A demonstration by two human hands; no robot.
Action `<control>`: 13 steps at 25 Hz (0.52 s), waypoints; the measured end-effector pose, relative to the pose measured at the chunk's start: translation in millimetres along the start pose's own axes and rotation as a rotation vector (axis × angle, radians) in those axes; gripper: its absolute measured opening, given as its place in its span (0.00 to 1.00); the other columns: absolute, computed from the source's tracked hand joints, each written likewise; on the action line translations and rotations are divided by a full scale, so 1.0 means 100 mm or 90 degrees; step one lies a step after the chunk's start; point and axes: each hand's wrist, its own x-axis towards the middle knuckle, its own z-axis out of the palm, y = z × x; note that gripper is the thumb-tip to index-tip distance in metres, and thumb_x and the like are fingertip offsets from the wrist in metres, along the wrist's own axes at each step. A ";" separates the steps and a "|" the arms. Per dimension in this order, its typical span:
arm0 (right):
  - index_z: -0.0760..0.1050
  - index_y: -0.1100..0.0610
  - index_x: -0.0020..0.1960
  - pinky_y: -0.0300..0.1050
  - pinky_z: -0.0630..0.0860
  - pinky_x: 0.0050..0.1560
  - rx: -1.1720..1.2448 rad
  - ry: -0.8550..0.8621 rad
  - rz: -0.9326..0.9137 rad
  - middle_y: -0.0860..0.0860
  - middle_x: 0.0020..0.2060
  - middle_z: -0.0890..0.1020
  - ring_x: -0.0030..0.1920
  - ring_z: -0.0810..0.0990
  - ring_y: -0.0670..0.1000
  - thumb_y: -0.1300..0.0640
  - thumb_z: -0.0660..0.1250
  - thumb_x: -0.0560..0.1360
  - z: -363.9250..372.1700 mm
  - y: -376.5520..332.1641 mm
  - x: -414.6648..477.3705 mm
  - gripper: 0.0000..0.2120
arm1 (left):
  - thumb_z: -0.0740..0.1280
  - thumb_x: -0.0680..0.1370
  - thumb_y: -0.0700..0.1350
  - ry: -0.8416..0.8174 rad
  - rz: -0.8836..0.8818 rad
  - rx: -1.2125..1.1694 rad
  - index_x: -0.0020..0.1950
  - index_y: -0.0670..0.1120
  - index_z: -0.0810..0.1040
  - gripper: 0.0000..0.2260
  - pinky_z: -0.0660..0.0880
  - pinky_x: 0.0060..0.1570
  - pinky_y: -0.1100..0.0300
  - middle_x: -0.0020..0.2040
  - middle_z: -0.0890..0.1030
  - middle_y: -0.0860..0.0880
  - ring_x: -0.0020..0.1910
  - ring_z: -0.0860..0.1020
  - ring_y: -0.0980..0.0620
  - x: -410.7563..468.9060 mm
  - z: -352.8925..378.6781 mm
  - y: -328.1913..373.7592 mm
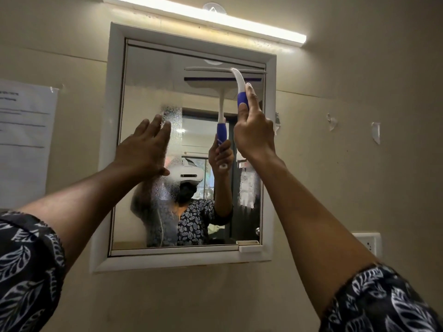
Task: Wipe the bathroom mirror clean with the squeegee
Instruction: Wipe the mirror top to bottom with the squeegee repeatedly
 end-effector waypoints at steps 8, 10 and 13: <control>0.50 0.49 0.76 0.35 0.72 0.30 0.075 -0.030 0.039 0.50 0.50 0.75 0.34 0.73 0.43 0.53 0.50 0.82 0.11 -0.05 0.28 0.23 | 0.76 0.65 0.55 0.003 -0.001 0.011 0.77 0.49 0.45 0.52 0.62 0.69 0.45 0.78 0.44 0.48 0.77 0.46 0.45 -0.02 0.00 -0.01; 0.50 0.48 0.76 0.35 0.71 0.30 0.083 -0.038 0.050 0.53 0.61 0.75 0.35 0.74 0.44 0.53 0.50 0.82 0.09 -0.07 0.31 0.23 | 0.76 0.65 0.55 0.003 0.001 0.010 0.78 0.49 0.45 0.52 0.62 0.69 0.44 0.78 0.44 0.48 0.77 0.46 0.45 -0.03 -0.01 0.00; 0.50 0.47 0.76 0.38 0.73 0.34 0.072 -0.062 0.059 0.53 0.66 0.72 0.38 0.74 0.44 0.53 0.50 0.82 0.01 -0.07 0.28 0.23 | 0.76 0.65 0.55 -0.002 -0.002 0.009 0.78 0.49 0.45 0.52 0.61 0.69 0.44 0.78 0.44 0.48 0.77 0.45 0.46 -0.03 -0.03 0.01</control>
